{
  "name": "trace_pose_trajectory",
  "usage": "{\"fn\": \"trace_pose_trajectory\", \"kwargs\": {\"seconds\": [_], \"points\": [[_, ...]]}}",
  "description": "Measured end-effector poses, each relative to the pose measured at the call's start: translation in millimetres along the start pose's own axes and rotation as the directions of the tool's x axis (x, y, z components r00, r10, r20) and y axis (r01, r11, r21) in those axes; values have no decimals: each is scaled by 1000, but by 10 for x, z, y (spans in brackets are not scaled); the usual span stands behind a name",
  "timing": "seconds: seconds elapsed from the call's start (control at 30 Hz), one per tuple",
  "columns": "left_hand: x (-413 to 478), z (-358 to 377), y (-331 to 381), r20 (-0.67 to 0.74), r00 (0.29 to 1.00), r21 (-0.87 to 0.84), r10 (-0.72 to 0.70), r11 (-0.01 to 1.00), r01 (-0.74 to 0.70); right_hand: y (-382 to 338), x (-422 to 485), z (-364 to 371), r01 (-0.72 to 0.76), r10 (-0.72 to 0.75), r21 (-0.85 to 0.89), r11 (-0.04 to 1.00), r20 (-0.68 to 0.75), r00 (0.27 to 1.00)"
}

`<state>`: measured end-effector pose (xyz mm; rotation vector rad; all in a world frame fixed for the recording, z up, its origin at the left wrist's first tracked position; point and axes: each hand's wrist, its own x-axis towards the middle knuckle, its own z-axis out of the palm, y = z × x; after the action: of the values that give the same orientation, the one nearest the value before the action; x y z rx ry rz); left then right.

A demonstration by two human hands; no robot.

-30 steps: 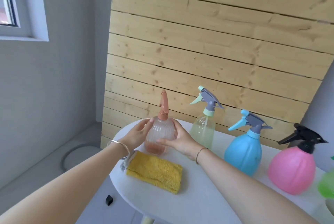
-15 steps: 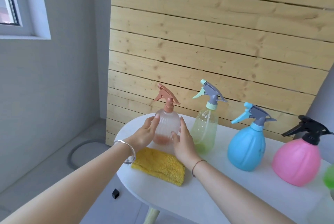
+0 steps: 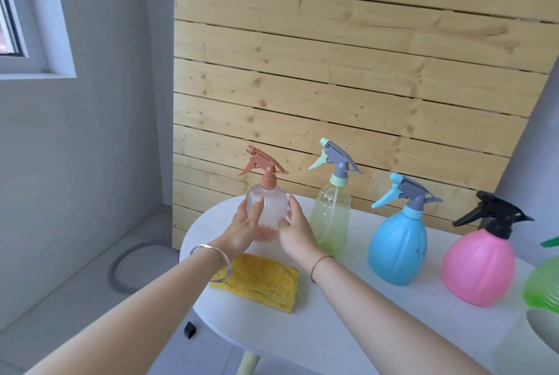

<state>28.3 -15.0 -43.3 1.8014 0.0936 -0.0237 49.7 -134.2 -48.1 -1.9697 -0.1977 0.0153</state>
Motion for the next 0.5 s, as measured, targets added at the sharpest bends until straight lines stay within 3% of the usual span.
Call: {"fn": "trace_pose_trajectory", "kwargs": {"seconds": [0.1, 0.17, 0.27, 0.37, 0.5], "points": [[-16, 50, -26, 0, 1000, -7, -12, 1000, 12, -109, -246, -158, 206, -189, 79, 975, -183, 965], [-27, 102, -18, -30, 1000, -32, 0, 999, -1, -153, -361, -342, 333, -294, 42, 942, -374, 879], [-31, 163, 27, -128, 992, -51, 23, 998, -30, -177, -388, -618, 391, -355, -57, 919, -557, 751], [-37, 230, 66, -260, 959, -4, 117, 992, -122, -173, -295, -761, 315, -278, -31, 948, -558, 782], [-117, 414, 170, -328, 866, 158, 378, 925, -345, -180, -30, -790, 178, -126, 60, 982, -490, 863]]}}
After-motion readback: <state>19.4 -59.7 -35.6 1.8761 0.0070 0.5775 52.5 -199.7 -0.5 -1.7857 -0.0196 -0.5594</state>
